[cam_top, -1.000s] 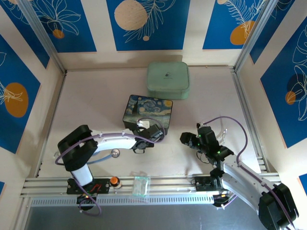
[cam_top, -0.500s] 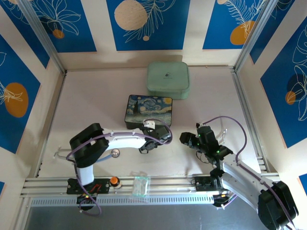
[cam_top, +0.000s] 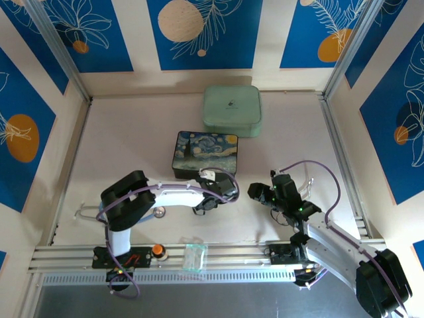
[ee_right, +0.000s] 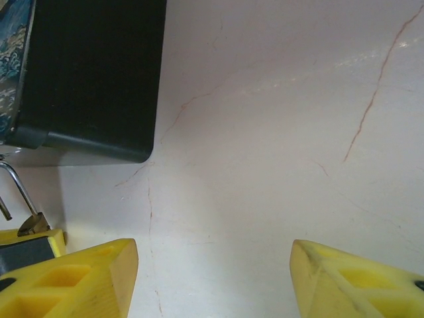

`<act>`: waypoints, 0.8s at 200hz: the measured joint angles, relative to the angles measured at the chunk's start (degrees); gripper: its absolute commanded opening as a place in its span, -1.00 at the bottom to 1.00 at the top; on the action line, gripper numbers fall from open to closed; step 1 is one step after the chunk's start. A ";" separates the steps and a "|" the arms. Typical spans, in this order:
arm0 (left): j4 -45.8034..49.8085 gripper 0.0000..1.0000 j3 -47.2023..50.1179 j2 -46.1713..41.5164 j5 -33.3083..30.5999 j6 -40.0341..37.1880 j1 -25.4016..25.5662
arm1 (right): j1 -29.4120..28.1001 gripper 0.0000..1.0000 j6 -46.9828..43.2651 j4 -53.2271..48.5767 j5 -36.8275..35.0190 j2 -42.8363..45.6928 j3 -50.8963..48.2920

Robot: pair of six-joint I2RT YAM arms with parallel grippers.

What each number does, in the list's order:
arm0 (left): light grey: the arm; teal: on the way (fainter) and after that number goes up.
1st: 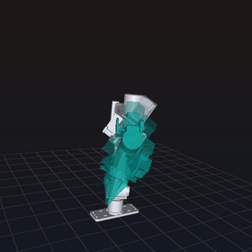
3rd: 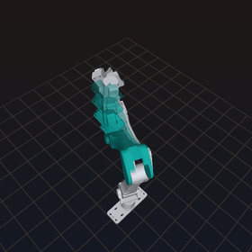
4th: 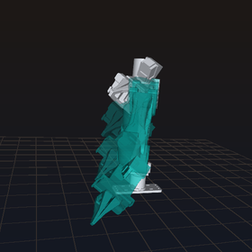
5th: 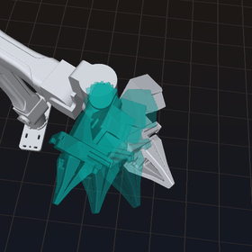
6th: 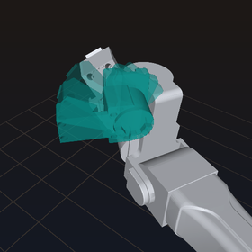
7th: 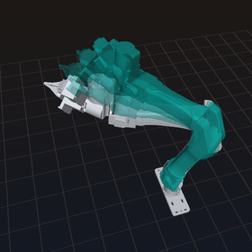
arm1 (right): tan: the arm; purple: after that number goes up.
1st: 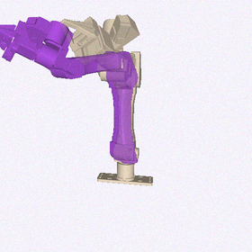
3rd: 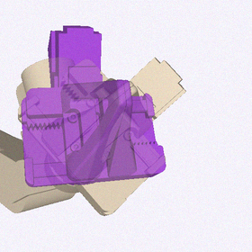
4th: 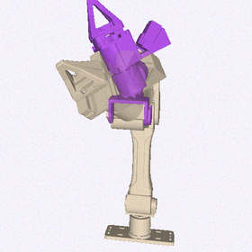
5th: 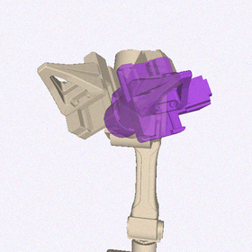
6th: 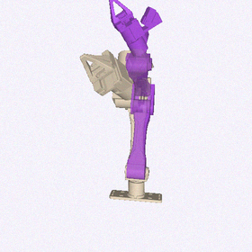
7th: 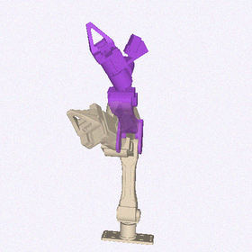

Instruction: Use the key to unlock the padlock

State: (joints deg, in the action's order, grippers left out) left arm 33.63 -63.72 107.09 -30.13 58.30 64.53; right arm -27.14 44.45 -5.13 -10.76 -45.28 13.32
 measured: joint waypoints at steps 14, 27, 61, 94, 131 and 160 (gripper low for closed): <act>0.04 0.14 0.68 -0.72 -0.26 0.13 -0.02 | -0.07 0.50 -0.46 0.22 0.74 0.00 0.00; -0.17 0.32 1.29 -1.49 -0.13 0.11 0.00 | -0.31 0.67 -1.01 0.74 1.57 0.09 0.00; -2.58 0.99 5.31 -5.73 2.29 0.15 0.11 | -2.75 0.98 -2.58 1.20 2.67 2.78 -0.31; -7.30 0.99 11.61 -15.37 5.60 -0.17 0.52 | -4.96 0.98 -3.61 1.22 4.98 4.96 -0.35; -11.06 0.99 15.80 -28.68 7.26 -0.55 -0.48 | -12.07 0.99 -3.54 1.25 5.01 -1.62 2.12; -14.91 0.99 20.85 -39.28 9.73 -1.66 -4.35 | -20.02 0.99 -3.50 2.91 1.92 -10.64 8.59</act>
State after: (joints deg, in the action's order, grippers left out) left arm 18.72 -42.87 67.81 -20.40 56.64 60.18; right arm -47.16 40.95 -2.22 -8.84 -55.92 21.91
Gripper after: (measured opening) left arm 0.994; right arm 0.997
